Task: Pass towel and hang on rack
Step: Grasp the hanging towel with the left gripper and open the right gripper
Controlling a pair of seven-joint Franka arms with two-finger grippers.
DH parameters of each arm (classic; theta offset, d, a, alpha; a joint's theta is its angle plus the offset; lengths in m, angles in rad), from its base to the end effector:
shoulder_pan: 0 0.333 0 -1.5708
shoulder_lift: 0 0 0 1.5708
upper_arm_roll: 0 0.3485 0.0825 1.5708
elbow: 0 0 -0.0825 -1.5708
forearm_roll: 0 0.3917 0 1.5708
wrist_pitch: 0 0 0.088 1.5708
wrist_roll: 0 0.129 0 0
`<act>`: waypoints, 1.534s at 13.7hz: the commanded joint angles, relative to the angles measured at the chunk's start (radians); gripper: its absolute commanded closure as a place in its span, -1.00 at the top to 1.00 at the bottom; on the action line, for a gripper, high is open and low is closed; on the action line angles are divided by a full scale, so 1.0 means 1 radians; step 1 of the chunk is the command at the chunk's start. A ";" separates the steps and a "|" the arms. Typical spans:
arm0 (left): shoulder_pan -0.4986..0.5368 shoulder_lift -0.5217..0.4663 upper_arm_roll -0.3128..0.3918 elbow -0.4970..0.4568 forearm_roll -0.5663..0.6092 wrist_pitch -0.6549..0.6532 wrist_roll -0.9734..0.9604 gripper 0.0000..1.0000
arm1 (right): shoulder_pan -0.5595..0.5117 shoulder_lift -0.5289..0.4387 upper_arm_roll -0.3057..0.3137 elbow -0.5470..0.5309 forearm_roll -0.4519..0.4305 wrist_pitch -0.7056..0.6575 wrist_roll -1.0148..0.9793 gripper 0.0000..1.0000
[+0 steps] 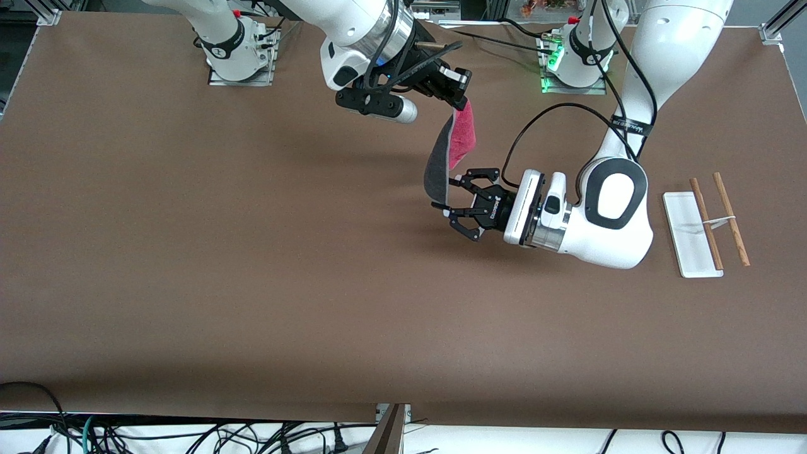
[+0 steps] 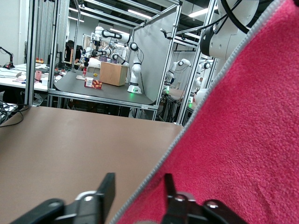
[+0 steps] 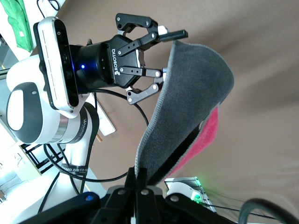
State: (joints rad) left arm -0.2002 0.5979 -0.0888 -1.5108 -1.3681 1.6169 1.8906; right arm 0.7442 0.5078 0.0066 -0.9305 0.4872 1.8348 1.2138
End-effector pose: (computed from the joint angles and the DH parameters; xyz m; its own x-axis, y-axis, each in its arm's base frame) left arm 0.6518 -0.3075 0.3825 0.1534 -0.2064 0.9664 -0.9323 0.2939 0.2107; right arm 0.5159 0.5441 0.6578 0.8720 -0.3761 -0.3131 -0.4879 -0.7180 -0.4964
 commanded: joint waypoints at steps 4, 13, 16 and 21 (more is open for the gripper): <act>0.010 0.005 0.000 0.001 -0.026 -0.020 0.051 -1.00 | 0.010 0.000 -0.013 0.015 0.019 0.001 0.015 -1.00; 0.030 0.000 0.000 0.004 -0.025 -0.046 0.051 -1.00 | -0.019 -0.011 -0.034 0.010 0.014 -0.006 -0.002 1.00; 0.065 -0.006 0.001 0.006 -0.017 -0.112 0.041 -1.00 | -0.048 -0.058 -0.051 -0.037 0.002 -0.011 -0.052 1.00; 0.180 -0.013 0.009 0.015 0.107 -0.235 -0.004 -1.00 | -0.202 -0.242 -0.062 -0.350 -0.004 -0.049 -0.498 1.00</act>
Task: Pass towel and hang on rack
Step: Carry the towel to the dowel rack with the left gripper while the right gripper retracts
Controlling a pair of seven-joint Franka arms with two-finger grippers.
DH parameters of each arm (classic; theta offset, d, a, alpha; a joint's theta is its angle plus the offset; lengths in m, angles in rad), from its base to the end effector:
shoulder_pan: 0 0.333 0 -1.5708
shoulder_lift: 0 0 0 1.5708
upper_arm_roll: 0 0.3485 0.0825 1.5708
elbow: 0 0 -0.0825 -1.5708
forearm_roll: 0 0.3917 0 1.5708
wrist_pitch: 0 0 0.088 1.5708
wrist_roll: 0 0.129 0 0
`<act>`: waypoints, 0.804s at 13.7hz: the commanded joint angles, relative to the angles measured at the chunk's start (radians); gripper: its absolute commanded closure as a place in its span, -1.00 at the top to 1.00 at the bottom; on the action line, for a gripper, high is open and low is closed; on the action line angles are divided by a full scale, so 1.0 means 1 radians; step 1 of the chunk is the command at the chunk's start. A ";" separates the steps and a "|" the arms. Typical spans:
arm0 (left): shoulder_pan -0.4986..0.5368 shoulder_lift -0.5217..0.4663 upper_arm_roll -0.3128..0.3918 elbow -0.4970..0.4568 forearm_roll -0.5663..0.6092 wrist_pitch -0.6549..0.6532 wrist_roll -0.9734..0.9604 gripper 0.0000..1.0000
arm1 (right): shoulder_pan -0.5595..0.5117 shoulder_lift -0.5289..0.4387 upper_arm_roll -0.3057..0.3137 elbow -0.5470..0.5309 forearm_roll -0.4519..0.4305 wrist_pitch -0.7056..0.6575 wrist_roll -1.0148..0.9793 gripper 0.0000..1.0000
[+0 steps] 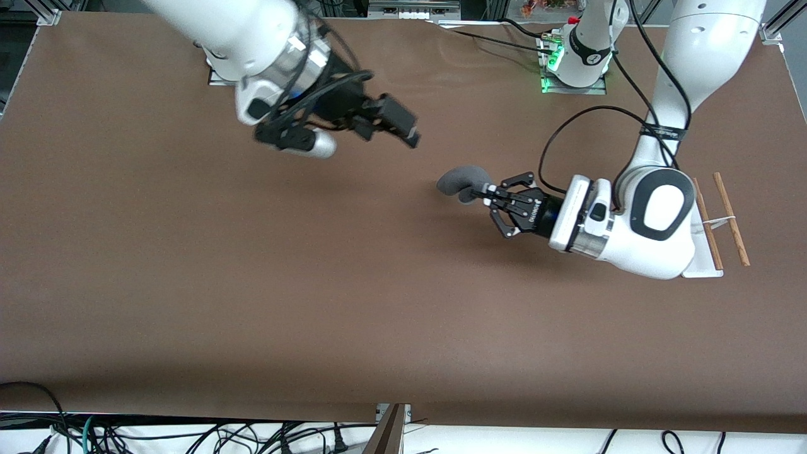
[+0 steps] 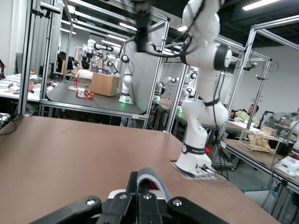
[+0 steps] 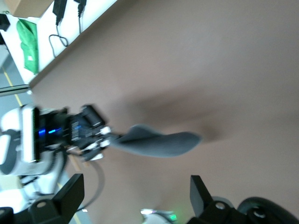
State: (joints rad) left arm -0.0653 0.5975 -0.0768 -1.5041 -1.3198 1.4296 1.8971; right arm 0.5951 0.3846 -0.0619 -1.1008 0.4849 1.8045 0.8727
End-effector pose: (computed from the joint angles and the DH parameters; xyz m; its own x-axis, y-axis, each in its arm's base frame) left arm 0.6628 -0.2204 0.3894 0.1743 -0.1737 0.9693 -0.9135 0.3388 0.2250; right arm 0.5836 0.4139 0.6571 0.9363 -0.3159 -0.1534 -0.3490 -0.7878 -0.5075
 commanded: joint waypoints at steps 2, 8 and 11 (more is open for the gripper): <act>0.119 -0.013 -0.001 0.047 0.181 -0.096 -0.050 -1.00 | -0.131 -0.160 0.004 -0.232 -0.050 -0.091 -0.344 1.00; 0.317 -0.001 -0.001 0.116 0.563 -0.241 -0.092 -1.00 | -0.314 -0.271 -0.009 -0.347 -0.359 -0.256 -0.835 1.00; 0.424 0.001 0.000 0.119 0.742 -0.242 -0.090 -1.00 | -0.324 -0.283 -0.079 -0.382 -0.436 -0.267 -0.932 1.00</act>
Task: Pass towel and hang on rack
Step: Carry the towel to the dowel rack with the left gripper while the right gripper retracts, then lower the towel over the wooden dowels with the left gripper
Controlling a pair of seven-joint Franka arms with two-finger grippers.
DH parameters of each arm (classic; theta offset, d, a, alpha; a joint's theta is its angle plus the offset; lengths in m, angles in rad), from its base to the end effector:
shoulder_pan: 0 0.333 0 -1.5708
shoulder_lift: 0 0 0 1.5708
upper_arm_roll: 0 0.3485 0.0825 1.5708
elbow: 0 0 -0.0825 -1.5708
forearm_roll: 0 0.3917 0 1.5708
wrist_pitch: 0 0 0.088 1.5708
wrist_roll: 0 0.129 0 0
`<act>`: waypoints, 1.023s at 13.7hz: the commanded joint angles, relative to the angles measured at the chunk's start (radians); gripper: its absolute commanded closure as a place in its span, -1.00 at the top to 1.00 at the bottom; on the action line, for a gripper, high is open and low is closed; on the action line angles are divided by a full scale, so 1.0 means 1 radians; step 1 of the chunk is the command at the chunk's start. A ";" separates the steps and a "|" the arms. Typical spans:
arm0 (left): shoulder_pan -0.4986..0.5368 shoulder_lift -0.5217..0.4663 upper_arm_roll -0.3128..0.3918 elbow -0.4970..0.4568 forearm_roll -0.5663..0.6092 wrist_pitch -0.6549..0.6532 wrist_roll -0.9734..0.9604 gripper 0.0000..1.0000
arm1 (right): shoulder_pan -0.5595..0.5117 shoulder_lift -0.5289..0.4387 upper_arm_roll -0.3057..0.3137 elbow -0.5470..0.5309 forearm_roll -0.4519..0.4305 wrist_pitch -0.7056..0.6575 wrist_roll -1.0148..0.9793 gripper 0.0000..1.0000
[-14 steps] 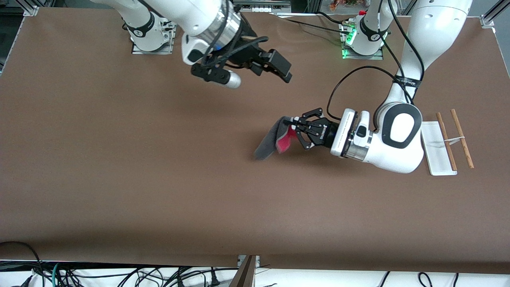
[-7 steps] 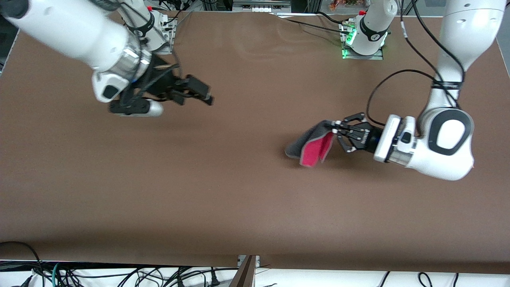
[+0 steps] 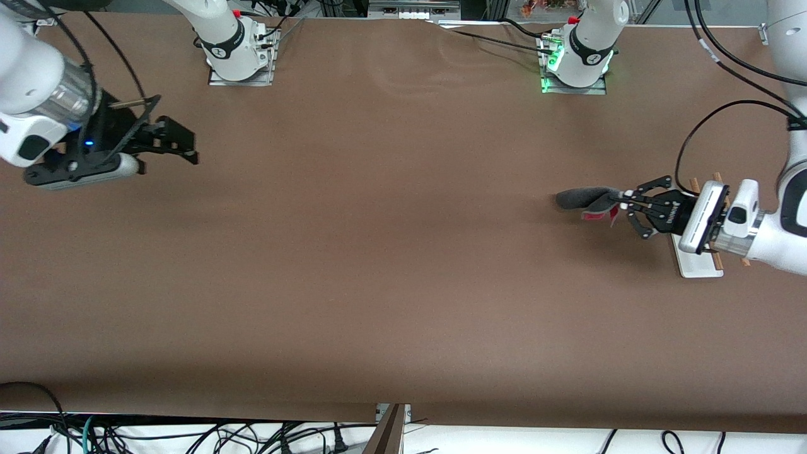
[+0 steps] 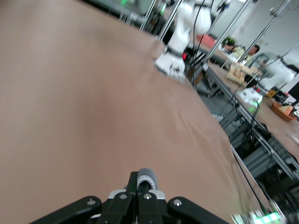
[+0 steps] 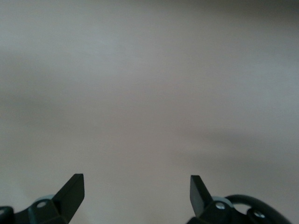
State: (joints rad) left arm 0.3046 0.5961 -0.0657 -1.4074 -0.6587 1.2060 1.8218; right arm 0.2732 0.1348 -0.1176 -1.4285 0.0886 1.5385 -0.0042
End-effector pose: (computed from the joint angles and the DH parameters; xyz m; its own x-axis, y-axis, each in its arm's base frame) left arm 0.6395 0.0686 0.3655 0.2343 -0.6477 0.7250 -0.8526 0.2215 0.4734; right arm 0.5942 0.1103 0.6224 0.9864 0.1626 -0.0235 0.1605 -0.9843 -0.0729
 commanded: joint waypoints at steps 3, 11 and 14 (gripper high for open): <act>0.114 0.021 0.010 0.144 0.270 -0.014 -0.019 -1.00 | -0.008 -0.055 -0.056 -0.105 -0.062 0.000 -0.062 1.00; 0.122 0.076 0.259 0.216 0.373 0.161 0.045 -1.00 | -0.091 -0.052 0.052 -0.098 -0.090 -0.001 -0.051 1.00; 0.122 0.076 0.319 0.214 0.375 0.202 0.045 -1.00 | -0.133 -0.054 0.081 -0.098 -0.090 -0.001 -0.057 1.00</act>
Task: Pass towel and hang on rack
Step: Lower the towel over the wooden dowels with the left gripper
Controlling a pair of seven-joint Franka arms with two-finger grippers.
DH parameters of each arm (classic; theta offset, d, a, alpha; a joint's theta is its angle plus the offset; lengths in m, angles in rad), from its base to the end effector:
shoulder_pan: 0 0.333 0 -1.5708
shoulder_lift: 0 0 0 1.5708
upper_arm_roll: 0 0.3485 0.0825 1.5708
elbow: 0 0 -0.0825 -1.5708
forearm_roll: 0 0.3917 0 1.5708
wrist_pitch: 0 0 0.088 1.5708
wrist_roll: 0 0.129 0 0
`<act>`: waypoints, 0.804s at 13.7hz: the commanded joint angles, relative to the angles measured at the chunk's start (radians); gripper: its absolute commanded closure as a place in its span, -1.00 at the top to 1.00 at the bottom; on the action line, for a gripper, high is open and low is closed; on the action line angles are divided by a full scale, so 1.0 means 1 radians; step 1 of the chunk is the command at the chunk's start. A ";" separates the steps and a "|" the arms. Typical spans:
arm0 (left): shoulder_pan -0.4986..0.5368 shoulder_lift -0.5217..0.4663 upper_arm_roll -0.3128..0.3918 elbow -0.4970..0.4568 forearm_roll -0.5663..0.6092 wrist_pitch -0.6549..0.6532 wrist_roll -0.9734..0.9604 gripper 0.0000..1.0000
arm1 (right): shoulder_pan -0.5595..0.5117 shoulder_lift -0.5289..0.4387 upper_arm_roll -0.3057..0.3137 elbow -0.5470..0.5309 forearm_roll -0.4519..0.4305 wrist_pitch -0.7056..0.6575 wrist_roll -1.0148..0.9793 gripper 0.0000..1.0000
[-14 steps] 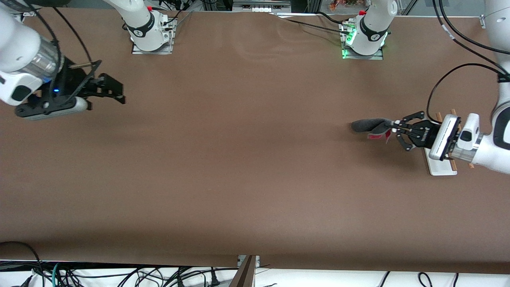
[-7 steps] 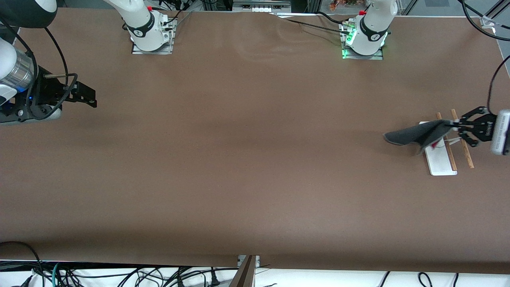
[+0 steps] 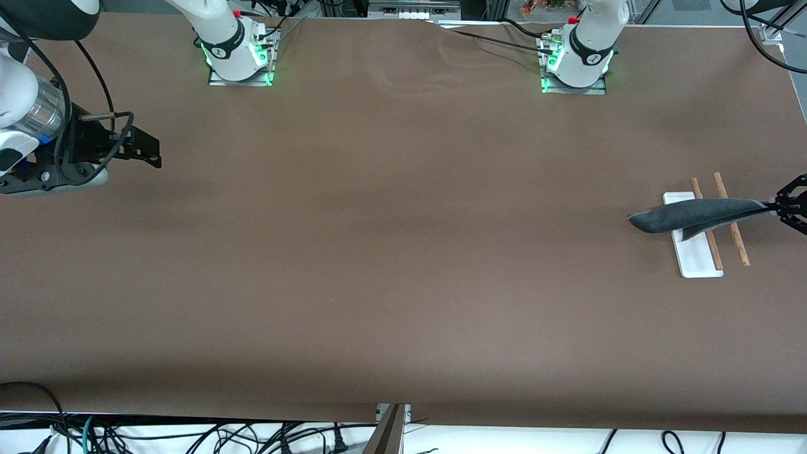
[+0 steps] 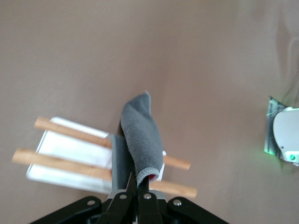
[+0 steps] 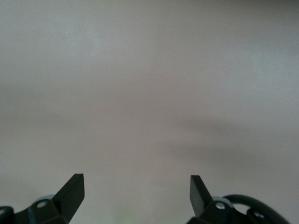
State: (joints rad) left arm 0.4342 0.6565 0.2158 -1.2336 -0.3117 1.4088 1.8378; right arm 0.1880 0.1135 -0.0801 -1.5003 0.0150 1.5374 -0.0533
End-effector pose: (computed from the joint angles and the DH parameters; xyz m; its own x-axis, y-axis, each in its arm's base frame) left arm 0.5994 0.3567 0.3673 0.4208 -0.8636 0.2777 -0.8713 -0.2996 0.3886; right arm 0.5902 0.0687 0.6004 0.9841 0.1605 -0.0755 0.1602 -0.9870 -0.0100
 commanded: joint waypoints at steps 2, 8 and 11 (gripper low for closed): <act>0.003 0.029 0.068 0.039 0.028 0.033 0.031 -1.00 | -0.044 -0.035 0.045 -0.026 -0.017 -0.009 0.000 1.00; 0.049 0.090 0.066 0.028 0.020 0.162 0.067 -1.00 | -0.044 -0.037 0.048 -0.026 -0.017 -0.025 0.003 1.00; 0.057 0.120 0.066 0.026 0.016 0.182 0.067 -1.00 | -0.042 -0.026 0.048 0.012 -0.009 -0.040 -0.006 1.00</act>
State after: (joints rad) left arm 0.4811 0.7525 0.2824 -1.2318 -0.3106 1.5795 1.8697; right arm 0.1614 0.1089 -0.0504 -1.4989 0.0148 1.5188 -0.0532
